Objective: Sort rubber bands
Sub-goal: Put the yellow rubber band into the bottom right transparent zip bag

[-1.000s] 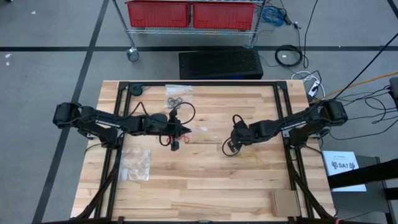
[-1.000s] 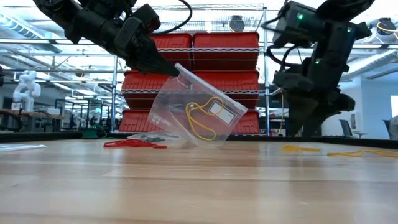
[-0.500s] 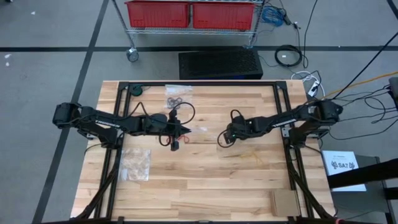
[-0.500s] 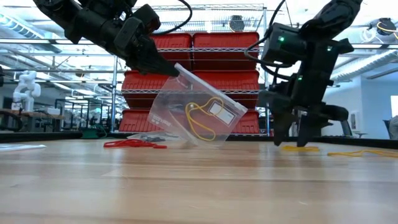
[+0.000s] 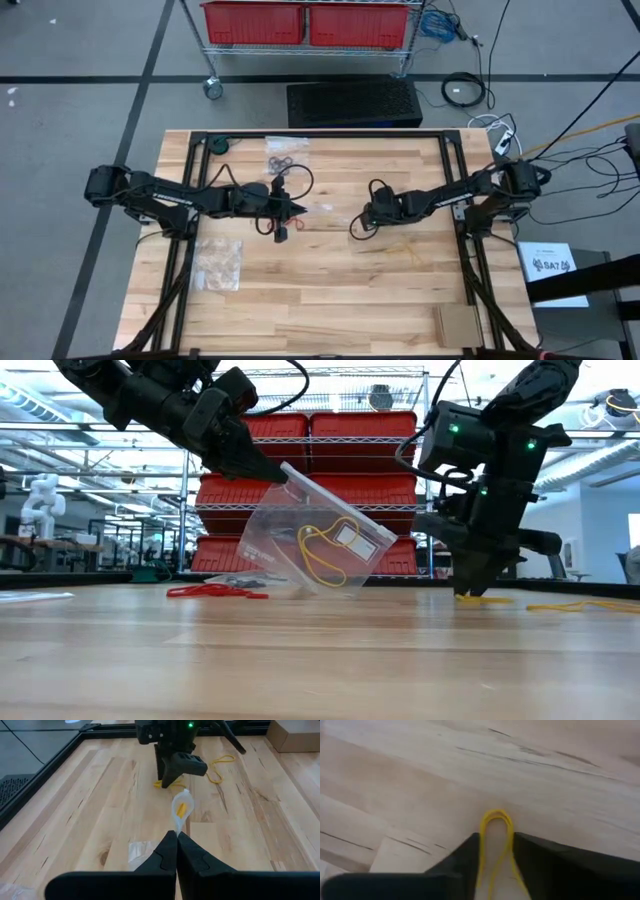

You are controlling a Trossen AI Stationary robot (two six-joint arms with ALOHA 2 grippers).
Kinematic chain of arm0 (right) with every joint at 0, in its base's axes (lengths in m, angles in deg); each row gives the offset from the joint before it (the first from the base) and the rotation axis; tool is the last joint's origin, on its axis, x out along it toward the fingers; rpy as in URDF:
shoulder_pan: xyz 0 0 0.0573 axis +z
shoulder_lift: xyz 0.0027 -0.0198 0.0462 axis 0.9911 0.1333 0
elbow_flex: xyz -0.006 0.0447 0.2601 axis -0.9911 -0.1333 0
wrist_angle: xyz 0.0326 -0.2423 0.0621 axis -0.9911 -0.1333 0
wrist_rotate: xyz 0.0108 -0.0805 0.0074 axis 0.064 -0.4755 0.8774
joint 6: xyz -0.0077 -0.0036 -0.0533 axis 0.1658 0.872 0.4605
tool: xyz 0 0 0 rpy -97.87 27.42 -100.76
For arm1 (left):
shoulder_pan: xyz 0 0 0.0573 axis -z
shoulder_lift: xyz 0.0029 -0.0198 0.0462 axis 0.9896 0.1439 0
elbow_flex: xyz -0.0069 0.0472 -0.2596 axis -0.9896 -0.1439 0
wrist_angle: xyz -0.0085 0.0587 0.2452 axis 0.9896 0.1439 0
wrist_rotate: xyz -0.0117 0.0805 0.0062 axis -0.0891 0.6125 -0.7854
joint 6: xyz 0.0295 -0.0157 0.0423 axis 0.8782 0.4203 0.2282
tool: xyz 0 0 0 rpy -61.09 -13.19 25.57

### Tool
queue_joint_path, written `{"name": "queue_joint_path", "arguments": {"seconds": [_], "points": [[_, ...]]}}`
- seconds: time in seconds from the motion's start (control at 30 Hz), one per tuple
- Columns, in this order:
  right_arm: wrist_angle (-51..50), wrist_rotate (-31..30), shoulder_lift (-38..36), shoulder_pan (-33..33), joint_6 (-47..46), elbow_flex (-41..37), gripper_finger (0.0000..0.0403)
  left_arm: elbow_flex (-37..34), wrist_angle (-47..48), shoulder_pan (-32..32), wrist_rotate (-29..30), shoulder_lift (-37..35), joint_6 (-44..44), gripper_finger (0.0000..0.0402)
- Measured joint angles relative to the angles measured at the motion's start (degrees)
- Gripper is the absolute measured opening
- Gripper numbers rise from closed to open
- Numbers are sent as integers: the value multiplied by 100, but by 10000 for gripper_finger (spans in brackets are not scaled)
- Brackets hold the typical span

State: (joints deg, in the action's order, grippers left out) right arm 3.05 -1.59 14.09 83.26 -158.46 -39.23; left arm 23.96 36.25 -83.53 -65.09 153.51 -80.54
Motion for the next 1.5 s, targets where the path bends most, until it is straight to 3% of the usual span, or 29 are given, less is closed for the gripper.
{"name": "queue_joint_path", "arguments": {"seconds": [0.17, 0.27, 0.47, 0.87, 1.17, 1.27, 1.5], "points": [[-48, -201, 18, 132, 218, 0, 26, 0, -1, 0, -1, 0, 0, 2], [-84, -158, -47, 146, 573, 51, 5, 0, -2, 0, 1, 0, 0, 2], [-596, 310, -470, 217, 1393, 749, 0, 0, -23, 0, 1, 0, 2, 2], [-347, -750, -583, 646, 3565, 2648, 0, 0, -3, -7, -1, 2, 7, 2], [-97, -1068, -587, 860, 4336, 3050, 0, 0, -1, -7, -1, 0, 7, 2], [-907, -1052, -587, 860, 4206, 3277, 0, 0, 15, -7, 1, 0, 7, 2], [-3302, -1107, -592, 860, 2952, 3389, 0, 0, 43, -7, 1, 0, 7, 2]]}}
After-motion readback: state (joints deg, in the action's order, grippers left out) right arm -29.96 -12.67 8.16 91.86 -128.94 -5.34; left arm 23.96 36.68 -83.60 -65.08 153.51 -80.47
